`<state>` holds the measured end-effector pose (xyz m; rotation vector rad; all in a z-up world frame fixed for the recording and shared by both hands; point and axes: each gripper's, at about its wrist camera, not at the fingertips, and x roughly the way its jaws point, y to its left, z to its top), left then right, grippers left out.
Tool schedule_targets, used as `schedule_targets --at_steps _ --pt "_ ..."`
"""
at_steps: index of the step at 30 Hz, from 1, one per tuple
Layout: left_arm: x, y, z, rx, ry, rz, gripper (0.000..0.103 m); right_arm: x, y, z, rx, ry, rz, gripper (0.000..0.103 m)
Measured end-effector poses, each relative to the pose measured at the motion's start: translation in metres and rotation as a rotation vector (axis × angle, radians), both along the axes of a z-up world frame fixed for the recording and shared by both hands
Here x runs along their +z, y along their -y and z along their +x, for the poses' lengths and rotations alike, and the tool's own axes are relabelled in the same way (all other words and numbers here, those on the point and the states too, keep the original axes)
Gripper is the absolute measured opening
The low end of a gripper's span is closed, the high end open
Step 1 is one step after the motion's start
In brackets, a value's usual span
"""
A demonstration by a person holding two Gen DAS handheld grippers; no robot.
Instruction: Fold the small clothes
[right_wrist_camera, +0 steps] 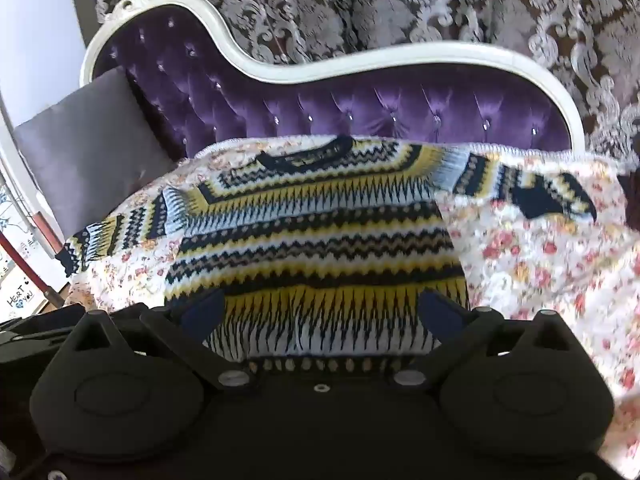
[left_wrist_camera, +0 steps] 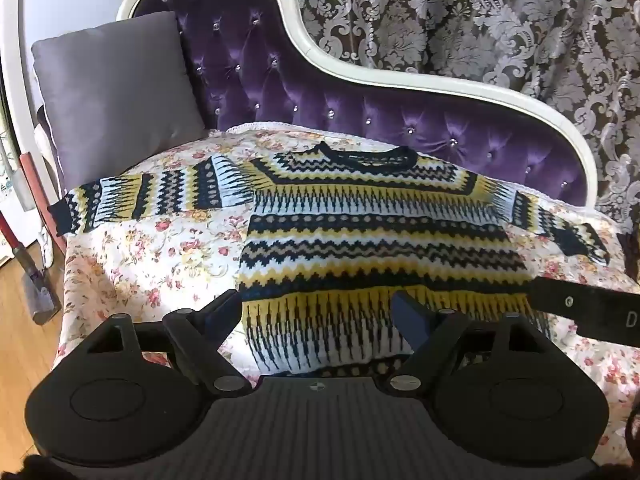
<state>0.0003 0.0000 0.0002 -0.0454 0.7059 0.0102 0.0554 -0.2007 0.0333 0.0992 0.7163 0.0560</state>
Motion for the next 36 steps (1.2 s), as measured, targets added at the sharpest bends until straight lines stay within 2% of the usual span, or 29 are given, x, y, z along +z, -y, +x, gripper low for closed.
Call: schedule_targets --at_steps 3,5,7,10,12,36 --pt "0.001 0.001 -0.001 -0.004 0.007 0.007 0.081 0.004 -0.006 -0.005 -0.015 0.023 -0.015 0.102" --pt "0.001 0.002 -0.002 -0.010 0.009 0.009 0.081 -0.005 -0.010 -0.032 -0.022 0.069 -0.007 0.102" --pt "-0.011 -0.004 -0.001 -0.004 0.003 0.005 0.081 -0.013 0.001 -0.032 -0.029 0.030 0.050 0.102" --pt "-0.009 0.000 0.000 0.001 -0.011 0.011 0.081 -0.019 -0.004 -0.022 -0.027 -0.045 0.046 0.102" --pt "-0.011 0.000 -0.001 -0.003 -0.013 0.012 0.081 -0.019 0.008 -0.009 -0.012 -0.070 0.072 0.102" --pt "-0.010 0.000 0.000 -0.003 -0.027 0.011 0.081 -0.017 -0.004 -0.019 0.007 -0.062 0.066 0.102"
